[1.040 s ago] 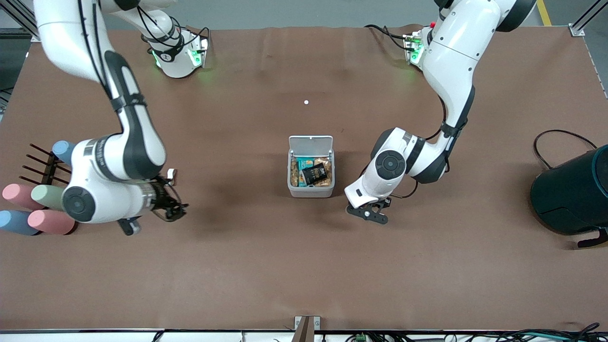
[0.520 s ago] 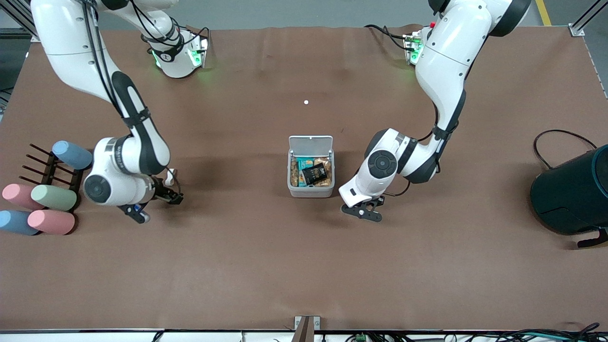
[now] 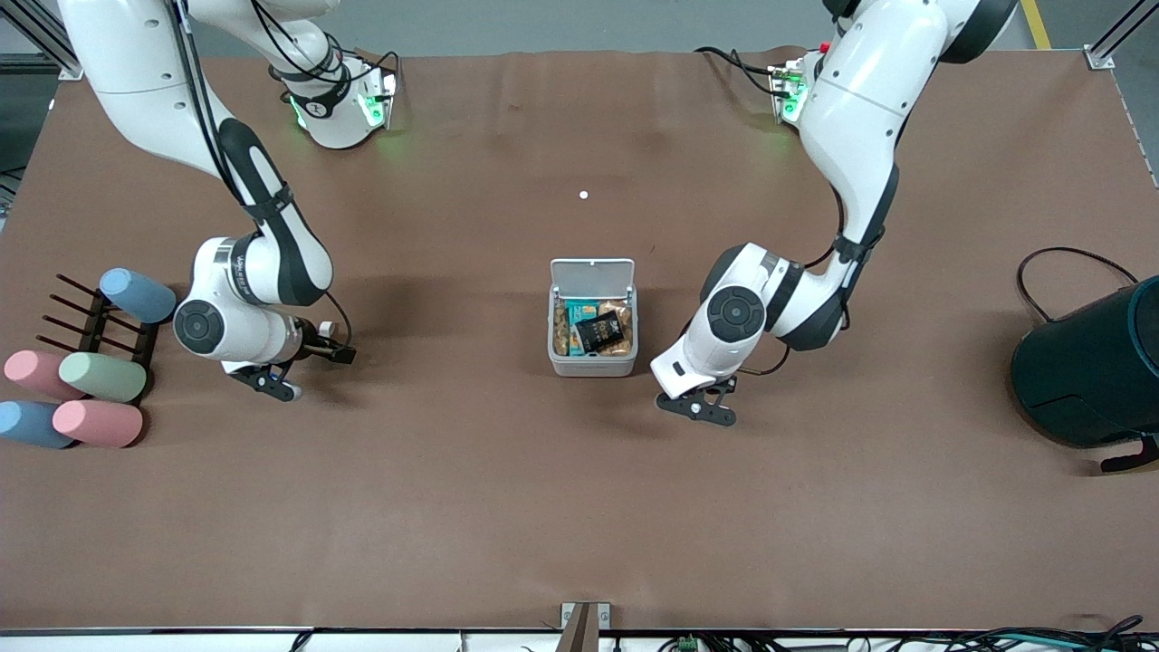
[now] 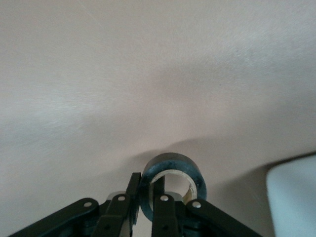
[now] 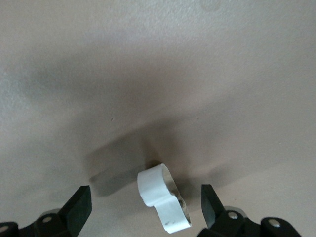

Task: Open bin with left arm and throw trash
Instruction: 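Grasp the eraser with the right gripper while the left gripper grasps the tape, then drop the tape roll and eraser into the bin with both grippers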

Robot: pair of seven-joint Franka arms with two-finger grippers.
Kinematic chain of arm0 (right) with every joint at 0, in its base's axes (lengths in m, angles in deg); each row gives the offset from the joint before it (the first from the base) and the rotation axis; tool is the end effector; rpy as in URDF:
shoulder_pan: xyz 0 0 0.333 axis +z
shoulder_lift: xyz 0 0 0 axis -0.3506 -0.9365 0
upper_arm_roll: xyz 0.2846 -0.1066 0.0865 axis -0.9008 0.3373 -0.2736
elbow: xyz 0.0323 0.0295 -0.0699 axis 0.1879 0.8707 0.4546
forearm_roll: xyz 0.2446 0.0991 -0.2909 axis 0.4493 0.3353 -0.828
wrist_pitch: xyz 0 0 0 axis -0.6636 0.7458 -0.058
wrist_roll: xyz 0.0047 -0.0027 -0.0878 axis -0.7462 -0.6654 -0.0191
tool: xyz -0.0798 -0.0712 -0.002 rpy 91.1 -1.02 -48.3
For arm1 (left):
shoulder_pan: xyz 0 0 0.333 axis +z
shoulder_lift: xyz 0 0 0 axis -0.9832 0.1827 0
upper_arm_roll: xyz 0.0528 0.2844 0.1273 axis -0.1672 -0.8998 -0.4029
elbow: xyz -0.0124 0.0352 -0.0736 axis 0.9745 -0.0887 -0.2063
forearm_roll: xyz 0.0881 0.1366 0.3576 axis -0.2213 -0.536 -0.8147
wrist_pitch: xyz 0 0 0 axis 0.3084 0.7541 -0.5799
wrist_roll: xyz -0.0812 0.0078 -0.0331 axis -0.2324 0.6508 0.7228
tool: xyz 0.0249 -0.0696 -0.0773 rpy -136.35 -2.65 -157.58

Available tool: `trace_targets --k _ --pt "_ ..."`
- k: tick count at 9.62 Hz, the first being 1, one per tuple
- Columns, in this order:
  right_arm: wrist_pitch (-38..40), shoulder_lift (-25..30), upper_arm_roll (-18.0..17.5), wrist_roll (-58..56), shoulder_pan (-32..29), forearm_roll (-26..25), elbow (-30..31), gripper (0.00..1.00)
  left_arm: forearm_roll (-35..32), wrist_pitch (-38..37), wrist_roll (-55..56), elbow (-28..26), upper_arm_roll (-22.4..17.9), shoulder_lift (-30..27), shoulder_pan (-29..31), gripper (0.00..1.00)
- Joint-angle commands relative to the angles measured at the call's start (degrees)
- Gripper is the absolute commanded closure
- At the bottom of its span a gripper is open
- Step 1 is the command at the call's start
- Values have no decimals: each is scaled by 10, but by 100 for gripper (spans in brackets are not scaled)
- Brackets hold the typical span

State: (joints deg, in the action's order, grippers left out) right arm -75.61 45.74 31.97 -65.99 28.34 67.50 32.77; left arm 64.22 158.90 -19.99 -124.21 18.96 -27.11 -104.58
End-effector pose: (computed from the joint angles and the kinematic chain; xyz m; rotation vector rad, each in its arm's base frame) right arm 0.5558 0.0408 0.1675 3.0457 -0.6236 -0.4038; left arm 0.6011 -0.3485 0.2297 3.1094 -0.4444 0.0081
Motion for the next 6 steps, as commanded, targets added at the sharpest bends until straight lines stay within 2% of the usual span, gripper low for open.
trace_targets --k 1,2,3,4,6 --pt "-16 18 -5 -4 6 -11 24 14 -4 -73 10 -4 7 -76 -6 100" --pt "-25 15 -5 -4 9 -12 25 33 -4 -89 24 -2 23 -91 -5 100" --pt "-22 16 -5 -4 11 -12 27 76 -4 -96 58 0 39 -99 -5 100" --pt "-17 18 -5 -3 10 -12 26 99 -4 -96 107 12 58 -97 -7 100" --pt "-16 18 -6 6 10 -11 20 100 -4 -95 147 26 68 -79 -19 98"
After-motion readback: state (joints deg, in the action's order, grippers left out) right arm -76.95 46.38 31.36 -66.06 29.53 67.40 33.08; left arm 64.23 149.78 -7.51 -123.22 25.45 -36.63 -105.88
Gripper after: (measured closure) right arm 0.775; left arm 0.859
